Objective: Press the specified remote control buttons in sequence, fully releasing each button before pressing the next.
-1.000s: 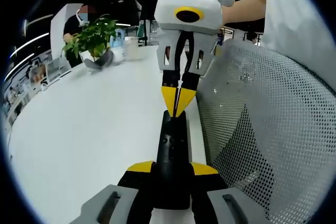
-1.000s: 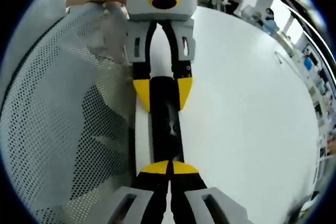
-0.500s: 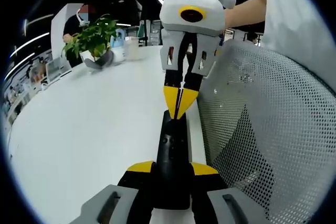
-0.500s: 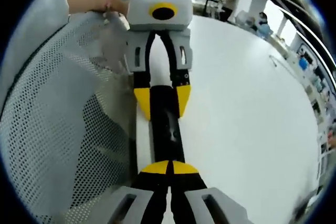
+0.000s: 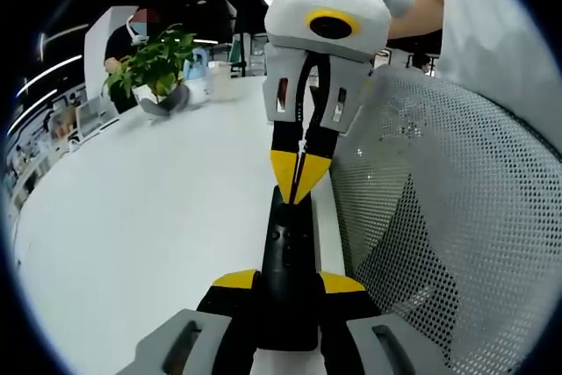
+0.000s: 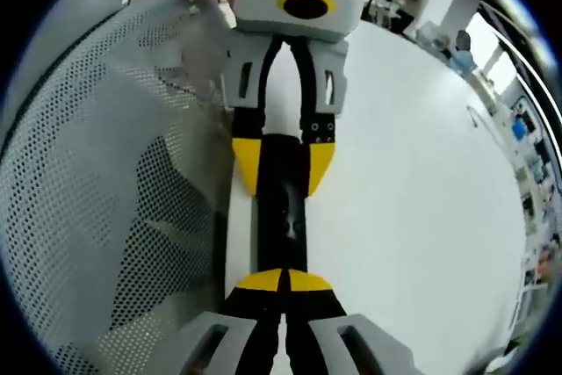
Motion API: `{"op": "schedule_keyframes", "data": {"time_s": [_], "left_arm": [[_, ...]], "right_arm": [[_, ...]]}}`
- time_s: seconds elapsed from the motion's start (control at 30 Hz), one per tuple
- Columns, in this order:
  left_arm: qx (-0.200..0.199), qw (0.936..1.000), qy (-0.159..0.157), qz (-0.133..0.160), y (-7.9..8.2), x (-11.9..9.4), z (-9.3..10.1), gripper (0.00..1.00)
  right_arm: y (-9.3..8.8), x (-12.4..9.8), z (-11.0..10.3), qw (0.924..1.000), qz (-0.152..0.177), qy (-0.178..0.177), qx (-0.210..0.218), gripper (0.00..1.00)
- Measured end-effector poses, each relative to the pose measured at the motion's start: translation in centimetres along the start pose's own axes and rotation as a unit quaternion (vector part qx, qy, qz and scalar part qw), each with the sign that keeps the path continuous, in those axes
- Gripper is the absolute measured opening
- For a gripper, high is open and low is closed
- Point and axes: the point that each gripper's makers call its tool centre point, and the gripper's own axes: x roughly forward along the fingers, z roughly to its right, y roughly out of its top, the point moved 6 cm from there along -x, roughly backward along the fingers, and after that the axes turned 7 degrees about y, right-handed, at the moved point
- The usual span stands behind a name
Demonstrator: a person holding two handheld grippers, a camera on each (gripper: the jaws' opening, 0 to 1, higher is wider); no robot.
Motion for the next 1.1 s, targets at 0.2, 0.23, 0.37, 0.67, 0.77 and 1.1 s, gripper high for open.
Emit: {"op": "schedule_keyframes", "data": {"time_s": [0.2,0.23,0.37,0.67,0.77,1.1], "left_arm": [[-0.001,1.0000,0.001,0.001,0.0,0.0,0.0,0.25],[-0.001,1.0000,0.001,0.001,0.0,0.0,0.0,0.25],[-0.002,1.0000,0.001,0.001,0.0,0.0,0.0,0.25],[-0.001,1.0000,0.001,0.001,0.0,0.0,0.0,0.25],[0.001,1.0000,0.001,0.001,0.0,0.0,0.0,0.25],[0.003,1.0000,0.002,0.000,0.0,0.0,0.1,0.25]], "right_arm": [[-0.6,-0.3,0.0,0.9963,0.057,0.005,0.063,0.00],[-0.6,-0.3,-0.1,0.9957,0.062,0.010,0.068,0.00],[-0.3,-0.3,-0.2,0.9961,0.065,0.002,0.059,0.02],[-0.1,0.1,-0.1,0.9985,0.046,0.007,0.029,0.06],[0.2,0.2,-0.1,0.9991,0.033,0.007,0.027,0.07],[0.4,0.3,0.1,0.9990,-0.008,0.021,0.039,0.07]]}}
